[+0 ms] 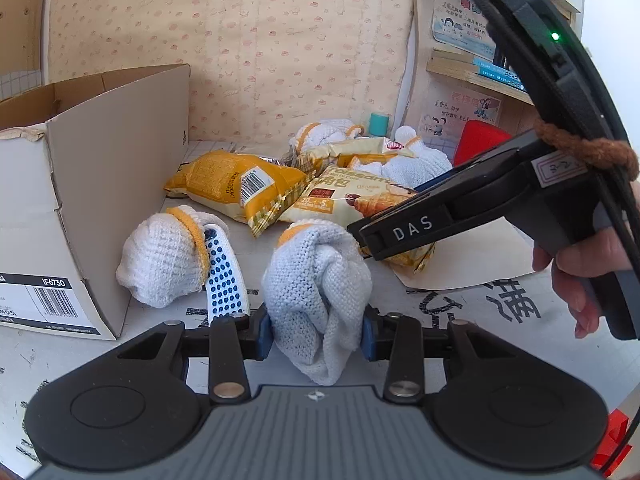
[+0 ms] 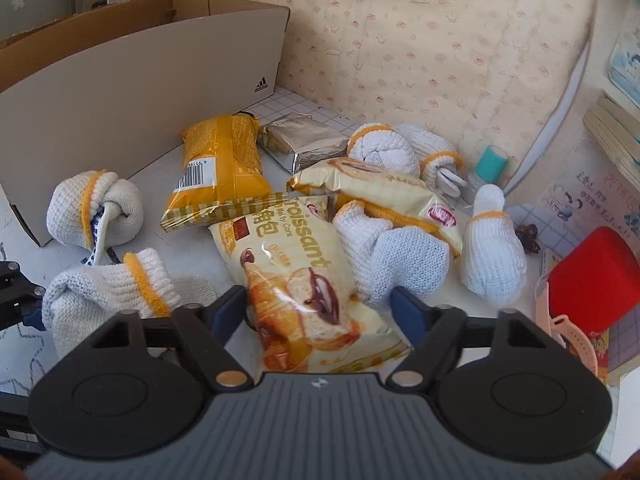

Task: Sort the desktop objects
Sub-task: 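Grasp the white knit glove with the left tool while the right tool grasps the croissant bag, then lift the croissant bag with the right tool and carry it over the shoebox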

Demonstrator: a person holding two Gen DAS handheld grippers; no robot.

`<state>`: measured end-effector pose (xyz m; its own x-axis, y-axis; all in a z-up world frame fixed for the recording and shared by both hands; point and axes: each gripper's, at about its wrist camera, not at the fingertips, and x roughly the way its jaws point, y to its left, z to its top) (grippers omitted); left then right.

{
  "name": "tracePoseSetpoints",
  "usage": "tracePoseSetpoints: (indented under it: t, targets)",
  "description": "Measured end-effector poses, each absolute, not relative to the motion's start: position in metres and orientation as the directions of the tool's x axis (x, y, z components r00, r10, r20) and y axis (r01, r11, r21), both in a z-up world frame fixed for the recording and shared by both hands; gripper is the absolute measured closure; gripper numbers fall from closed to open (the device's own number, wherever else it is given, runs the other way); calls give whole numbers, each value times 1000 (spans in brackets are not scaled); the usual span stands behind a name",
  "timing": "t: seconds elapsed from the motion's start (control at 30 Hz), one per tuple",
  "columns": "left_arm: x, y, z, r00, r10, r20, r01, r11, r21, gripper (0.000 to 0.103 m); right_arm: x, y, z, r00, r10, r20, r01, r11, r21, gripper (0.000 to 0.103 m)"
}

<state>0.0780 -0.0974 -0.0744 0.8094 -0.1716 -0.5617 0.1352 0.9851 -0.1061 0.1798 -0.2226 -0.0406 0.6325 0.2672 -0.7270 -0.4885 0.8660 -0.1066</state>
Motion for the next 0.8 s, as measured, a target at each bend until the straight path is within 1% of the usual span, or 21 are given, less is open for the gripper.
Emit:
tracePoseSetpoints:
  t: [0.07,0.1,0.27,0.4,0.6,0.8]
  targets:
    - [77,-98,-75,812,-175,-557,141,984,-105,64,173,-233,-38,635,292,-716,-475,878,-63,51]
    - [76,-98,-75,813,-178,-554,144,984,-106,64,168,-236,-38,635,298,-712,-470,881,-50,52]
    - [72,-99,-70,826,-185,-532,147,983,-112,66,143,-252,-27,669,305,-678,-421,907,-8,56]
    - [68,-100,-64,837,-191,-514,155,982,-111,66,127,-264,-16,697,322,-641,-391,920,38,56]
    - [61,-100,-50,856,-193,-480,162,981,-106,66,103,-276,4,767,282,-576,-313,949,48,56]
    - [56,-98,-35,872,-171,-459,142,985,-98,66,81,-283,17,811,234,-536,-242,969,58,56]
